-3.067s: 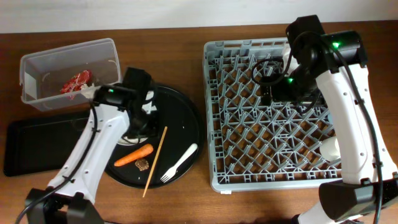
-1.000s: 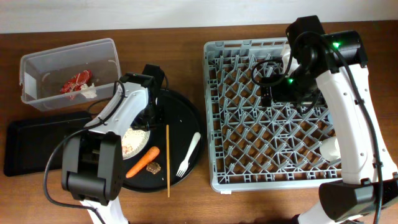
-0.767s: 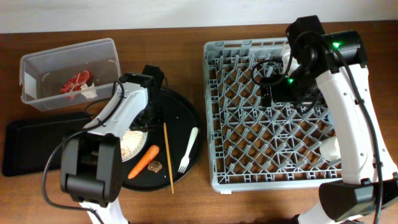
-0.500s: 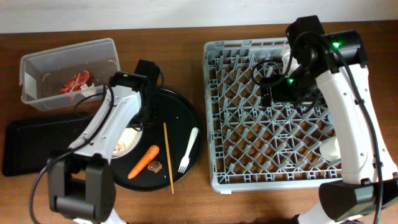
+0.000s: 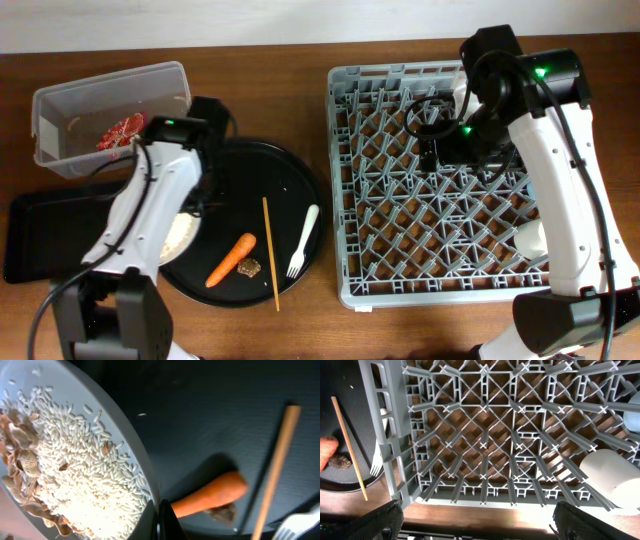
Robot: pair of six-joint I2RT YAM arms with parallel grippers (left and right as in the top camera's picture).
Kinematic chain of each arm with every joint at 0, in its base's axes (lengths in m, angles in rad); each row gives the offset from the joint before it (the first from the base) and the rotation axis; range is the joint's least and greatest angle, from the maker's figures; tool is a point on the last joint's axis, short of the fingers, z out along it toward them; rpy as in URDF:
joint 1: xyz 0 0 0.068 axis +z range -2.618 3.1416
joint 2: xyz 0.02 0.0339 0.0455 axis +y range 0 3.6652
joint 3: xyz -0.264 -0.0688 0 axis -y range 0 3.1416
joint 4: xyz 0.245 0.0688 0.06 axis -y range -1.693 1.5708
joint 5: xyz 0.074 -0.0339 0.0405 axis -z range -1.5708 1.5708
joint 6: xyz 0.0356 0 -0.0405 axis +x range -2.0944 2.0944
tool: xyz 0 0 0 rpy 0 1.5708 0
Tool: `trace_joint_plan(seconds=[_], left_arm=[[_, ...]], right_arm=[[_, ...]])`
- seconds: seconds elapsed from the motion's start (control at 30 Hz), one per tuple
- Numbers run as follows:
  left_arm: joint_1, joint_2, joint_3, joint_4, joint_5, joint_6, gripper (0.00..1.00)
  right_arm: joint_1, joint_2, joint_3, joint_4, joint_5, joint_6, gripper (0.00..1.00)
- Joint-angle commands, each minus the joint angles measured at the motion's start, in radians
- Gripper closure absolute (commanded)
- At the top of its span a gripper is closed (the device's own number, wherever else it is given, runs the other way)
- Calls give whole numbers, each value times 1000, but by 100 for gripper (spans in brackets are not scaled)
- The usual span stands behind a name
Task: Sort waste into correct bins and load items into the dishwasher rack
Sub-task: 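Tip the plate over the black tray to dump the rice and shells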
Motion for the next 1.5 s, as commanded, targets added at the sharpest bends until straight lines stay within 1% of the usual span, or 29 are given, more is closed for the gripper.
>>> trace_joint_plan(seconds=[0.0, 0.1, 0.3, 0.43, 0.53, 0.67, 0.87, 0.93, 1.03, 1.23, 1.37, 1.47], left_arm=[[89, -33, 30, -9, -36, 34, 100], [152, -33, 30, 17, 9, 71, 100], [290, -33, 30, 82, 201, 167, 100], [386, -34, 30, 108, 299, 203, 100], [472, -39, 31, 125, 423, 245, 100], [564, -56, 31, 142, 515, 271, 100], [709, -74, 31, 184, 677, 276, 100], [743, -74, 31, 188, 708, 280, 100], [805, -74, 31, 198, 798, 287, 100], [851, -74, 31, 217, 830, 286, 100], [863, -74, 31, 254, 915, 290, 100], [900, -74, 31, 261, 1006, 291, 100]], right_arm=[[-2, 0, 4, -6, -13, -1, 1], [-2, 0, 4, -6, -13, 0, 1], [-2, 0, 4, -6, -13, 0, 1], [-2, 0, 4, -6, -13, 0, 1], [-2, 0, 4, -6, -13, 0, 1], [-2, 0, 4, -6, -13, 0, 1], [-2, 0, 4, -6, -13, 0, 1], [-2, 0, 4, -6, -13, 0, 1], [-2, 0, 4, -6, -13, 0, 1], [-2, 0, 4, -6, -13, 0, 1], [-2, 0, 4, -6, -13, 0, 1], [-2, 0, 4, -6, -13, 0, 1]])
